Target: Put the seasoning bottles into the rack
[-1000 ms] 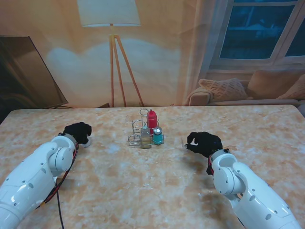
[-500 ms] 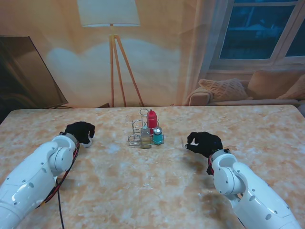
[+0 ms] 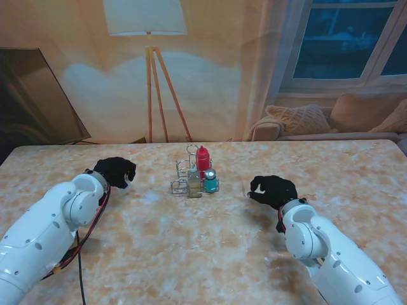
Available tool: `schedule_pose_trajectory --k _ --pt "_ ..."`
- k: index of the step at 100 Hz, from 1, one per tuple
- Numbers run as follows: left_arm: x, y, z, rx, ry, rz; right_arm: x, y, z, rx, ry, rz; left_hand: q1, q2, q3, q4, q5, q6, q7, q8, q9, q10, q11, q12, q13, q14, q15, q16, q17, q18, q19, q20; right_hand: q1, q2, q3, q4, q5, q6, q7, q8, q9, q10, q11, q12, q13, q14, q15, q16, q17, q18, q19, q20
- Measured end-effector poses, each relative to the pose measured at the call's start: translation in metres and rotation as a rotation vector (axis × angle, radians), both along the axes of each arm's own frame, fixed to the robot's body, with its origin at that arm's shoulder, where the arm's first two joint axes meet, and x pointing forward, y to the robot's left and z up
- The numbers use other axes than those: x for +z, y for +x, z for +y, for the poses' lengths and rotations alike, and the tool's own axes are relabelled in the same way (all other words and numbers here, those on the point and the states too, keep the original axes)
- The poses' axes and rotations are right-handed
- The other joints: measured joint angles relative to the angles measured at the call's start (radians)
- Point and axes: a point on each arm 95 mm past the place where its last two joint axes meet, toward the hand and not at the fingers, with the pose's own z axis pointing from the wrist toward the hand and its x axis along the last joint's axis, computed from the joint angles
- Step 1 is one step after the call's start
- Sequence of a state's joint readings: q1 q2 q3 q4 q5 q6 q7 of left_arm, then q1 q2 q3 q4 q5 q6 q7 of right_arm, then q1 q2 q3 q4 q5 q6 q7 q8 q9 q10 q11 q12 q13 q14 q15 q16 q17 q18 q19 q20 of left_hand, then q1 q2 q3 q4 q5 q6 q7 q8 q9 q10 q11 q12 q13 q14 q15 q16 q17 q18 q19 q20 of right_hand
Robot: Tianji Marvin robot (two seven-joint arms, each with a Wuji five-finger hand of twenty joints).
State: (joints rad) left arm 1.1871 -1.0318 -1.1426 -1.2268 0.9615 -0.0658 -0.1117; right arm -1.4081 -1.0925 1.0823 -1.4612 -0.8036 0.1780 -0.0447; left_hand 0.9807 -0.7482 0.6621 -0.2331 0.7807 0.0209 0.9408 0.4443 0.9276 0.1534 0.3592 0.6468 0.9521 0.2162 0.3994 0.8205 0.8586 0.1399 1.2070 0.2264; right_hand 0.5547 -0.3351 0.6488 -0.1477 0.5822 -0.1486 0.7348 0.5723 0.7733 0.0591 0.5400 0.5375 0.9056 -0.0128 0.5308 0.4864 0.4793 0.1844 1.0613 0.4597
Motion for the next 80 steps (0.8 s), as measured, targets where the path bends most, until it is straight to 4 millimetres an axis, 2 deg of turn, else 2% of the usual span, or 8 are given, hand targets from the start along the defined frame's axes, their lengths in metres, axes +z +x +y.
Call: schedule_pose_trajectory --k 48,80 --pt "0.021 -0.003 -0.051 -0.184 -0.065 0.028 -0.001 0.0 -0.001 0.0 -0.002 0.003 0.0 0.0 0.0 0.0 0.0 -0.002 0.003 0.0 0.0 0.0 -0.001 0.006 0.001 0.0 0.0 0.008 0.001 0.0 0.0 0.0 0.0 0.0 0.001 0.0 0.0 0.0 0.001 -0.001 0.0 0.0 0.0 0.0 0.0 0.0 0.0 0.0 0.0 0.0 0.0 0.0" --pt "0.032 0.003 -0.087 -0.275 -0.089 0.082 -0.001 0.0 -0.001 -0.001 -0.003 0.003 0.0 0.0 0.0 0.0 0.0 -0.005 0.009 0.0 0.0 0.0 -0.002 0.014 0.001 0.0 0.0 0.017 0.001 0.0 0.0 0.0 0.0 0.0 0.001 0.0 0.0 -0.001 0.001 -0.001 0.0 0.0 0.0 0.0 0.0 0.0 0.0 0.0 0.0 0.0 0.0 0.0"
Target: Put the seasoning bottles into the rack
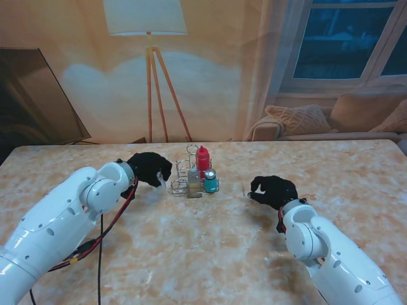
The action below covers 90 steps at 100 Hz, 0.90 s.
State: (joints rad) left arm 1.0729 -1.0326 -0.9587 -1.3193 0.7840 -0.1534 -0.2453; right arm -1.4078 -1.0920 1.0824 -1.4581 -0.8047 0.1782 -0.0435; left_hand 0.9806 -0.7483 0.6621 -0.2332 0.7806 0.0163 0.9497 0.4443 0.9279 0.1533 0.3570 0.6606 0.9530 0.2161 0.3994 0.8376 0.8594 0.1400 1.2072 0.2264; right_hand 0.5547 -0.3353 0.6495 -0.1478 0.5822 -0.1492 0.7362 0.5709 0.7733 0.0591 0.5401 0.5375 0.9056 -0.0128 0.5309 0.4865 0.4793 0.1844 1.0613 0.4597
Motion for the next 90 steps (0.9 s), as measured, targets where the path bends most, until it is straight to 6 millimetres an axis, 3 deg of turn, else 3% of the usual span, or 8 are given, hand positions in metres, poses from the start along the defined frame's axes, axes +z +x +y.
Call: schedule_pose_trajectory --k 41,90 --pt "0.004 0.013 -0.034 -0.034 -0.031 0.011 0.0 0.0 -0.001 -0.001 -0.004 -0.002 0.0 0.0 0.0 0.0 0.0 -0.001 0.002 0.0 0.0 0.0 -0.001 0.002 0.0 0.0 0.0 0.004 0.0 0.0 0.0 0.0 0.0 0.0 0.0 0.0 0.0 0.0 0.0 0.0 0.0 0.0 0.0 0.0 0.0 0.0 0.0 0.0 0.0 0.0 0.0 0.0" --pt "-0.003 0.015 -0.048 -0.035 -0.072 -0.016 0.0 0.0 -0.002 -0.005 -0.009 -0.005 0.0 0.0 0.0 0.0 0.0 -0.002 0.003 0.0 0.0 0.0 -0.002 0.002 0.0 0.0 0.0 0.005 0.0 0.0 0.0 0.0 0.0 0.0 0.0 0.0 0.0 0.0 0.0 0.0 0.0 0.0 0.0 0.0 0.0 0.0 0.0 0.0 0.0 0.0 0.0 0.0"
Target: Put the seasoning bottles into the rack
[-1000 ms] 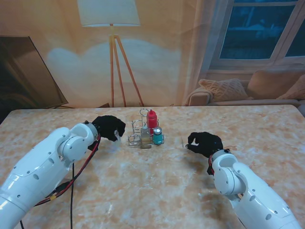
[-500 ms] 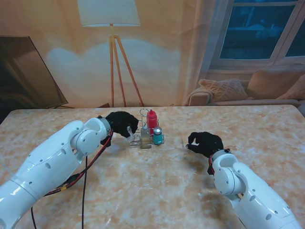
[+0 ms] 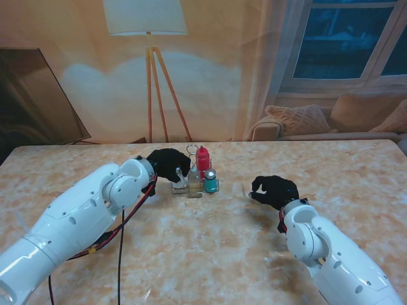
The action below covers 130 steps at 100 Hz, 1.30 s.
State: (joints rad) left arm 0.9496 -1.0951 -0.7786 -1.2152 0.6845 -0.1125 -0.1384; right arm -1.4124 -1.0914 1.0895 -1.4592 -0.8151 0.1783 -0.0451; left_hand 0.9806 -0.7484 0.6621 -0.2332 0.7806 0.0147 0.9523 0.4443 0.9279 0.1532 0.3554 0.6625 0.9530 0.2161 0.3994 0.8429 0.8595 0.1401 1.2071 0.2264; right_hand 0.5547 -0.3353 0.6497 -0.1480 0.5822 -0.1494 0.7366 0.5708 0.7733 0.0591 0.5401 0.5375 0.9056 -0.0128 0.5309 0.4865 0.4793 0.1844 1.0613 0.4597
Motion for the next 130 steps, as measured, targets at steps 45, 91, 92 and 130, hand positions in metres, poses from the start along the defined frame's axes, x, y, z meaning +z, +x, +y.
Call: schedule_pose_trajectory --k 45,91,92,130 --pt "-0.017 0.002 0.001 0.03 -0.014 -0.001 -0.001 -0.001 -0.001 -0.001 -0.001 0.0 0.0 0.0 0.0 0.0 0.0 0.0 0.0 0.001 0.0 0.0 0.0 0.0 0.0 0.0 0.0 0.004 0.0 0.0 0.0 0.0 0.0 0.0 0.0 0.0 0.0 0.0 0.0 0.0 0.0 0.0 0.0 0.0 0.0 0.0 0.0 0.0 0.0 0.0 0.0 0.0" --pt "-0.027 0.003 0.0 0.058 -0.028 0.007 -0.001 -0.001 -0.001 -0.001 -0.005 -0.001 0.0 0.0 0.0 0.0 -0.001 -0.001 0.006 0.001 -0.001 0.0 0.0 0.0 0.0 0.0 0.0 0.012 0.0 0.0 0.0 0.0 0.0 0.0 0.0 0.0 0.0 0.0 0.001 0.0 0.0 0.0 0.0 0.0 0.0 0.0 0.0 0.0 0.0 0.0 0.0 0.0" --pt "-0.027 0.003 0.0 0.058 -0.028 0.007 -0.001 -0.001 -0.001 -0.001 -0.005 -0.001 0.0 0.0 0.0 0.0 -0.001 -0.001 0.006 0.001 -0.001 0.0 0.0 0.0 0.0 0.0 0.0 0.012 0.0 0.0 0.0 0.0 0.0 0.0 0.0 0.0 0.0 0.0 0.001 0.0 0.0 0.0 0.0 0.0 0.0 0.0 0.0 0.0 0.0 0.0 0.0 0.0" --pt "-0.03 0.004 0.0 0.067 -0.021 0.018 -0.001 -0.001 -0.001 0.0 -0.006 0.0 0.0 0.0 0.016 0.0 -0.015 0.034 -0.043 0.012 -0.098 0.044 0.123 -0.085 -0.03 0.001 0.002 0.013 -0.026 0.0 -0.028 0.011 0.0 0.0 0.0 0.0 0.0 0.0 0.002 0.0 0.0 0.0 0.0 0.0 0.0 0.0 0.0 0.0 0.0 0.0 0.0 0.0"
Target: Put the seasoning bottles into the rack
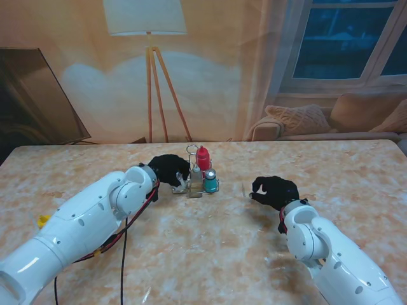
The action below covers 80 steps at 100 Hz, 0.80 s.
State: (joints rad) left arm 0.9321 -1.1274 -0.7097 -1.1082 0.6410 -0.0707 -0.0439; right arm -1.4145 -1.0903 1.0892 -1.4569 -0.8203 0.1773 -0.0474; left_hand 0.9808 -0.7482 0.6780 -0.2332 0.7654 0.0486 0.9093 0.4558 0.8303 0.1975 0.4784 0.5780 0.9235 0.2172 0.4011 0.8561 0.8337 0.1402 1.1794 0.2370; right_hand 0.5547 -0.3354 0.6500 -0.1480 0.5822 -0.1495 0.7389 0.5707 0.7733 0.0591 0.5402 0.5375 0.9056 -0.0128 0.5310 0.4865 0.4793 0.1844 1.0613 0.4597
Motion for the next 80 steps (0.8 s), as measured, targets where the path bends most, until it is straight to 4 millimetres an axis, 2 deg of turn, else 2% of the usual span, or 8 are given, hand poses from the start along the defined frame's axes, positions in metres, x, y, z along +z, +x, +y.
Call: schedule_pose_trajectory --k 9,20,34,39,50,55,61,80 --pt "-0.0006 -0.0001 0.0 0.002 0.0 0.001 -0.0002 0.0 0.0 0.0 -0.001 0.0 0.0 0.001 0.014 0.0 -0.001 0.014 -0.031 0.013 -0.025 0.001 0.039 -0.052 -0.016 0.001 0.004 0.0 -0.013 0.0 -0.043 0.016 0.0 0.0 0.0 0.0 0.0 0.0 0.0 0.0 0.0 0.0 0.0 0.0 0.0 0.0 0.0 0.0 0.0 0.0 0.0 0.0" --pt "-0.0011 -0.0001 0.0 0.007 -0.003 -0.004 -0.0006 0.0001 0.0002 0.001 -0.002 0.001 -0.018 0.014 0.055 0.0 -0.001 0.041 -0.099 0.017 -0.026 0.011 0.057 -0.075 -0.044 0.003 0.044 -0.091 -0.035 0.0 -0.098 0.056 0.0 0.0 0.002 0.0 0.0 0.0 0.0 0.0 0.0 0.0 0.0 0.0 0.0 0.0 0.0 0.0 0.0 0.0 0.0 0.0" --pt "-0.0025 -0.0004 -0.0004 0.01 -0.006 -0.012 -0.0006 0.0003 0.0004 0.002 -0.003 0.002 -0.075 0.021 0.131 0.003 0.002 0.093 -0.217 0.034 -0.039 0.026 0.083 -0.074 -0.084 0.004 0.066 -0.139 -0.065 -0.003 -0.2 0.181 0.0 -0.024 0.01 0.0 0.0 0.0 0.0 0.0 0.0 0.0 0.002 0.0 0.0 0.0 0.0 0.0 0.0 0.0 0.001 0.0" --pt "-0.0029 -0.0007 -0.0007 0.011 -0.009 -0.015 -0.0006 0.0004 0.0004 0.002 -0.003 0.002 -0.091 0.033 0.153 0.004 0.002 0.108 -0.244 0.034 -0.047 0.037 0.095 -0.073 -0.101 0.004 0.067 -0.141 -0.079 -0.004 -0.221 0.204 0.0 -0.024 0.011 0.0 0.0 0.0 0.0 0.0 0.0 0.0 0.008 0.0 0.0 0.0 0.0 0.0 0.0 0.0 0.001 0.0" --pt "-0.004 -0.0016 -0.001 0.014 -0.018 -0.022 -0.0005 0.0005 0.0006 0.003 -0.004 0.002 -0.136 0.06 0.191 0.011 0.001 0.13 -0.305 0.033 -0.057 0.054 0.101 -0.072 -0.133 0.005 0.068 -0.155 -0.108 -0.004 -0.244 0.229 0.0 -0.024 0.012 0.0 0.0 0.0 0.0 0.0 0.0 0.0 0.009 0.0 0.0 0.0 0.0 0.0 0.0 0.0 0.002 0.0" --pt "-0.0047 -0.0021 -0.0009 0.016 -0.021 -0.023 -0.0005 0.0005 0.0007 0.003 -0.004 0.002 -0.163 0.072 0.204 0.039 -0.014 0.141 -0.332 0.035 -0.085 0.079 0.088 -0.076 -0.152 0.01 0.068 -0.165 -0.126 -0.004 -0.245 0.234 0.0 -0.024 0.012 0.0 0.0 0.0 0.0 0.0 0.0 0.0 0.009 0.0 0.0 0.0 0.0 0.0 0.0 0.0 0.002 0.0" --pt "-0.0053 -0.0025 -0.0008 0.018 -0.024 -0.024 -0.0005 0.0006 0.0007 0.004 -0.004 0.003 -0.186 0.073 0.217 0.058 -0.011 0.157 -0.359 0.03 -0.12 0.083 0.052 -0.094 -0.174 0.014 0.065 -0.168 -0.15 -0.004 -0.246 0.243 0.0 -0.024 0.012 0.0 0.0 0.0 0.0 0.0 0.0 0.0 0.009 0.0 0.0 0.0 0.001 0.0 0.0 0.0 0.004 0.0" --pt "-0.0064 -0.0035 -0.0011 0.022 -0.033 -0.031 -0.0006 0.0006 0.0009 0.004 -0.006 0.003 -0.199 0.084 0.218 0.062 -0.011 0.16 -0.409 0.03 -0.136 0.089 0.029 -0.096 -0.204 0.022 0.065 -0.177 -0.19 0.0 -0.237 0.244 0.0 -0.024 0.012 0.0 0.0 0.0 0.0 0.0 0.0 0.0 0.009 0.0 0.0 0.0 0.001 0.0 0.002 0.0 0.008 0.0"
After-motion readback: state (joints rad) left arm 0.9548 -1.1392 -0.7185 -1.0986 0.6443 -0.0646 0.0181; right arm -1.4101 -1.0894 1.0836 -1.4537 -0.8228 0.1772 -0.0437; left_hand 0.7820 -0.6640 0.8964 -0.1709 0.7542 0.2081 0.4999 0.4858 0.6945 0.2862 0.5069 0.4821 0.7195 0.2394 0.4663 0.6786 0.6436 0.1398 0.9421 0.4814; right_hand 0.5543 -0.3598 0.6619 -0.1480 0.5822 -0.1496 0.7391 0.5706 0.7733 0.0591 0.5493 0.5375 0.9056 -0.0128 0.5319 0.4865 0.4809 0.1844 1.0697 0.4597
